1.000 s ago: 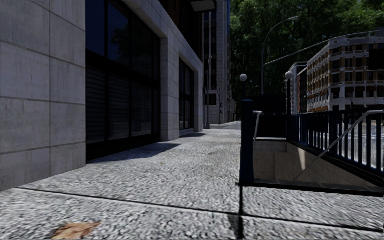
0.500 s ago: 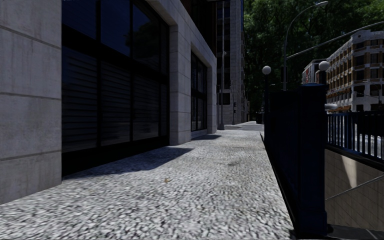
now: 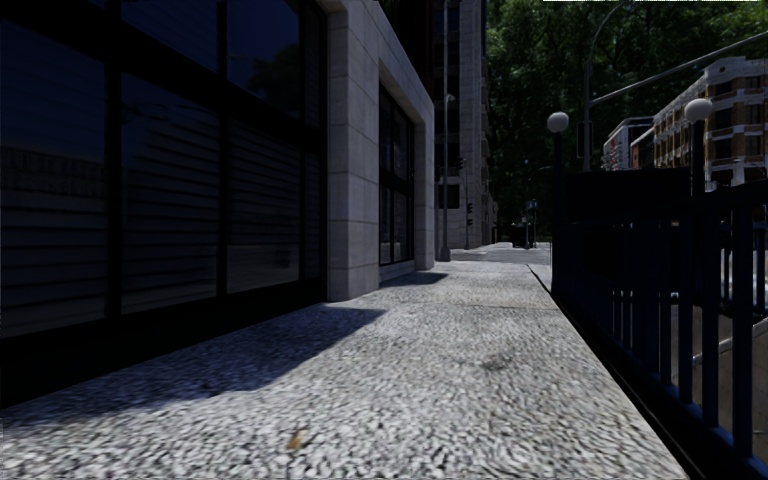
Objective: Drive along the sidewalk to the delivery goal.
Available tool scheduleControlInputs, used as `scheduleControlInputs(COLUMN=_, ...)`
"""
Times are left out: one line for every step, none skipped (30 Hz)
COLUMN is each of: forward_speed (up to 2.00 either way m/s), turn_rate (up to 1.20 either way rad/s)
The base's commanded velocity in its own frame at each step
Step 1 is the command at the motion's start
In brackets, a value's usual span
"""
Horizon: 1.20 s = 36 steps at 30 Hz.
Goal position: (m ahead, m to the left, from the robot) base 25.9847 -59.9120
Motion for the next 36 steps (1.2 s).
scheduleControlInputs(forward_speed=2.00, turn_rate=-0.44)
scheduleControlInputs(forward_speed=2.00, turn_rate=-0.45)
scheduleControlInputs(forward_speed=2.00, turn_rate=-0.45)
scheduleControlInputs(forward_speed=2.00, turn_rate=-0.45)
scheduleControlInputs(forward_speed=2.00, turn_rate=-0.45)
scheduleControlInputs(forward_speed=2.00, turn_rate=-0.45)
scheduleControlInputs(forward_speed=2.00, turn_rate=-0.45)
scheduleControlInputs(forward_speed=2.00, turn_rate=-0.45)
scheduleControlInputs(forward_speed=2.00, turn_rate=-0.45)
scheduleControlInputs(forward_speed=2.00, turn_rate=-0.45)
scheduleControlInputs(forward_speed=2.00, turn_rate=-0.45)
scheduleControlInputs(forward_speed=2.00, turn_rate=-0.45)
scheduleControlInputs(forward_speed=2.00, turn_rate=-0.44)
scheduleControlInputs(forward_speed=2.00, turn_rate=-0.43)
scheduleControlInputs(forward_speed=2.00, turn_rate=-0.43)
scheduleControlInputs(forward_speed=2.00, turn_rate=-0.42)
scheduleControlInputs(forward_speed=2.00, turn_rate=-0.42)
scheduleControlInputs(forward_speed=2.00, turn_rate=-0.42)
scheduleControlInputs(forward_speed=2.00, turn_rate=-0.41)
scheduleControlInputs(forward_speed=2.00, turn_rate=-0.41)
scheduleControlInputs(forward_speed=2.00, turn_rate=-0.34)
scheduleControlInputs(forward_speed=2.00, turn_rate=-0.21)
scheduleControlInputs(forward_speed=2.00, turn_rate=-0.15)
scheduleControlInputs(forward_speed=2.00, turn_rate=-0.13)
scheduleControlInputs(forward_speed=2.00, turn_rate=-0.13)
scheduleControlInputs(forward_speed=2.00, turn_rate=-0.13)
scheduleControlInputs(forward_speed=2.00, turn_rate=-0.13)
scheduleControlInputs(forward_speed=2.00, turn_rate=-0.08)
scheduleControlInputs(forward_speed=2.00, turn_rate=0.00)
scheduleControlInputs(forward_speed=2.00, turn_rate=0.00)
scheduleControlInputs(forward_speed=2.00, turn_rate=0.00)
scheduleControlInputs(forward_speed=2.00, turn_rate=0.00)
scheduleControlInputs(forward_speed=2.00, turn_rate=0.00)
scheduleControlInputs(forward_speed=2.00, turn_rate=0.00)
scheduleControlInputs(forward_speed=2.00, turn_rate=0.00)
scheduleControlInputs(forward_speed=2.00, turn_rate=0.00)
